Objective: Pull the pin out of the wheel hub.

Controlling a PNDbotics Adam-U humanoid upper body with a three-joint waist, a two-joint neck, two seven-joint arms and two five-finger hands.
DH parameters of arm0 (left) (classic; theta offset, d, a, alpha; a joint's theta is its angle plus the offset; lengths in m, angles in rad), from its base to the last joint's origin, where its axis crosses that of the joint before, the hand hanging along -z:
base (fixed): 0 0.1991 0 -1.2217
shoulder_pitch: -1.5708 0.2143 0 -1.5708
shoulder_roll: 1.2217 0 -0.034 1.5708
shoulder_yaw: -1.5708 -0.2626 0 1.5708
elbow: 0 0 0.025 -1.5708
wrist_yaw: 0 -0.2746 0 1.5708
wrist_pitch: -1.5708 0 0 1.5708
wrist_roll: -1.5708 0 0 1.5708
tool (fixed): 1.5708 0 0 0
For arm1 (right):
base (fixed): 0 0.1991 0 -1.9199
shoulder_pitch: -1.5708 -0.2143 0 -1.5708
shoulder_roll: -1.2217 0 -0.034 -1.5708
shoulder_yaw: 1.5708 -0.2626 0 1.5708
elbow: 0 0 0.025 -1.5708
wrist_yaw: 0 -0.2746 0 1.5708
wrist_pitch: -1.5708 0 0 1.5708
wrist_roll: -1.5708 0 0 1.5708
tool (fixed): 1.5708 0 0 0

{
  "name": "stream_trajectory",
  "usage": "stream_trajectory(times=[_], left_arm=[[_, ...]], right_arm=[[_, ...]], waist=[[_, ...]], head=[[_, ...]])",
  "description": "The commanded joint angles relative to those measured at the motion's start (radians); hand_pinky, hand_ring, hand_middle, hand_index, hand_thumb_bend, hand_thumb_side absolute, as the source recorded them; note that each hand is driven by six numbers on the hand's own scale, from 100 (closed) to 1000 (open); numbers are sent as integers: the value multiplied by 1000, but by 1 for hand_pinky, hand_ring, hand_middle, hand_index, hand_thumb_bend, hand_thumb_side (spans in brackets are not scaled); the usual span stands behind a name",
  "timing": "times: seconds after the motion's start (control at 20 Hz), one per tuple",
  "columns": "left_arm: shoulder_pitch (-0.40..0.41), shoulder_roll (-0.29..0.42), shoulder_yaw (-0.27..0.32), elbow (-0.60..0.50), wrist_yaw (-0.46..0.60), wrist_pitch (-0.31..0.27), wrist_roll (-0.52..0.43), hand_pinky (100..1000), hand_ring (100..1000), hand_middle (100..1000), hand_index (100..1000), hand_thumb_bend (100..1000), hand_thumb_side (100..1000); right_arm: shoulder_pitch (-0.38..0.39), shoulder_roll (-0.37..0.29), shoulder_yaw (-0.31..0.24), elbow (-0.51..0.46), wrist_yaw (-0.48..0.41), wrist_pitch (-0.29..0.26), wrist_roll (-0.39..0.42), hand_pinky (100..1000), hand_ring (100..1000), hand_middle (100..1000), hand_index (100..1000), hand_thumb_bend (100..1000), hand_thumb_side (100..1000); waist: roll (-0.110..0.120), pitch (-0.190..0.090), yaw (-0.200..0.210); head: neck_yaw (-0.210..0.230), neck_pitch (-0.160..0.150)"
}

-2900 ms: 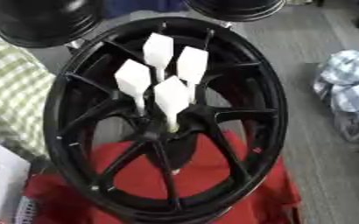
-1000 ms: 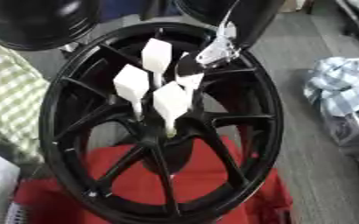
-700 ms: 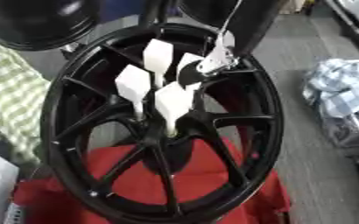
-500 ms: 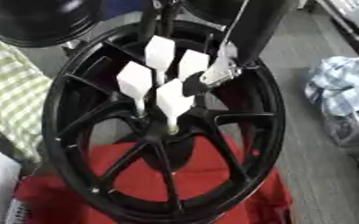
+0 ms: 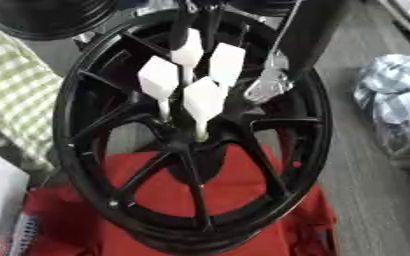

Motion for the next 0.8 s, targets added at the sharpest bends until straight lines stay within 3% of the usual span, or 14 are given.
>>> stream_trajectory(times=[0.05, 0.8], left_arm=[[-14, 25, 9, -7, 4, -1, -3, 795, 740, 764, 825, 867, 601], [-22, 13, 2, -3, 7, 2, -9, 796, 739, 762, 820, 856, 601]], right_arm=[[-4, -30, -23, -13, -15, 9, -1, 788, 691, 767, 812, 497, 348], [-7, 2, 22, 38, 3, 35, -1, 832, 761, 767, 803, 483, 306]], waist=[[3, -18, 2], [4, -19, 8]], head=[[1, 8], [-23, 23]])
